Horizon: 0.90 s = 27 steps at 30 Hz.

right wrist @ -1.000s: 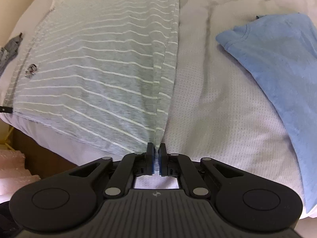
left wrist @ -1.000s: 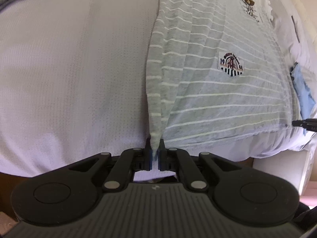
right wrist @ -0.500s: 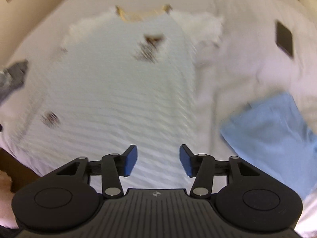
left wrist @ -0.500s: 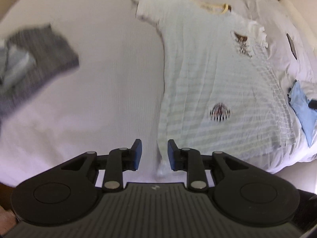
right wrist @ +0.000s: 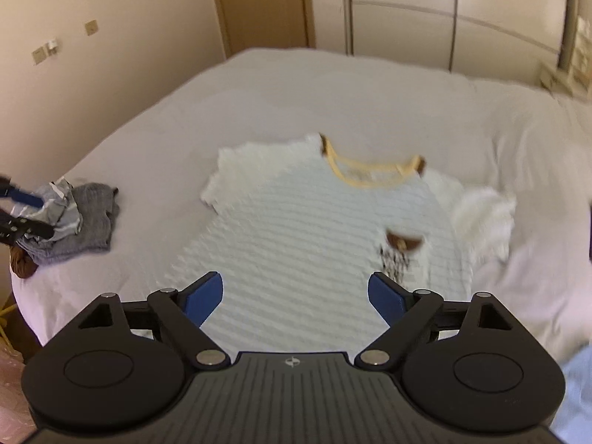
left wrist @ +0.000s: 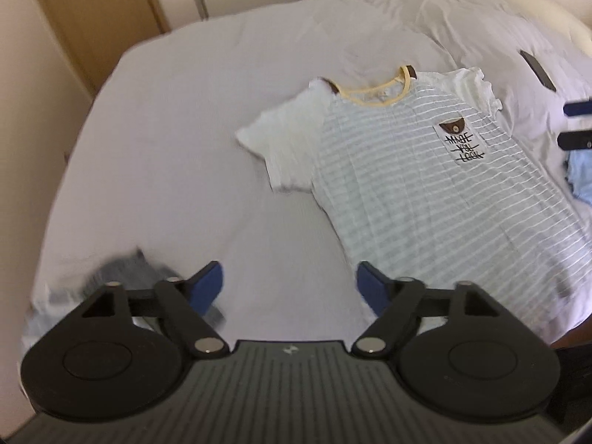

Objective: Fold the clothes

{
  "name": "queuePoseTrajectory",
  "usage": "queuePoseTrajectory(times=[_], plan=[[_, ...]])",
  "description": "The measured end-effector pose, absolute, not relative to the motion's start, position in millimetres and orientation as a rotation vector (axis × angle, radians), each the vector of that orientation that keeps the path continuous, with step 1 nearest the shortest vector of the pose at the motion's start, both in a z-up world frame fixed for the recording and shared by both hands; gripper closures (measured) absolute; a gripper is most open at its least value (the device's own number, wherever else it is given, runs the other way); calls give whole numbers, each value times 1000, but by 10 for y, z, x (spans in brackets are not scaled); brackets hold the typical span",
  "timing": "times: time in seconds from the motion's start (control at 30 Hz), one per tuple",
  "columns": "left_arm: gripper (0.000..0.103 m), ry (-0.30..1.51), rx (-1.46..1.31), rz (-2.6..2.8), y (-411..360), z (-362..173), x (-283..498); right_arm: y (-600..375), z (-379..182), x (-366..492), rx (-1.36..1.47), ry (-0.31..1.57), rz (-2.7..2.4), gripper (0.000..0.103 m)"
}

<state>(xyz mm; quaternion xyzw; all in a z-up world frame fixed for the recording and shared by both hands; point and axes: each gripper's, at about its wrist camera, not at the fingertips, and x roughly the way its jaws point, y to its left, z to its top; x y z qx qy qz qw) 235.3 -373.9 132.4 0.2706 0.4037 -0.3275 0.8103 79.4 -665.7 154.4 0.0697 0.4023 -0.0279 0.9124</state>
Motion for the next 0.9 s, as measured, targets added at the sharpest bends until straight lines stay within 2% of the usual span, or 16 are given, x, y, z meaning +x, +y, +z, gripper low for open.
queuePoseTrajectory(times=[0.4, 0.57, 0.77, 0.9], plan=[[19, 842, 634, -1034, -3713, 853, 3213, -5908, 1417, 1065, 200, 900, -333, 12], [15, 817, 654, -1114, -3712, 938, 3387, -5486, 1403, 1119, 234, 980, -475, 11], [13, 797, 643, -1148, -3740, 1018, 3380, -5189, 1524, 1161, 295, 968, -519, 7], [8, 790, 652, -1132, -3689, 1073, 3247, -5085, 1559, 1162, 323, 959, -499, 6]])
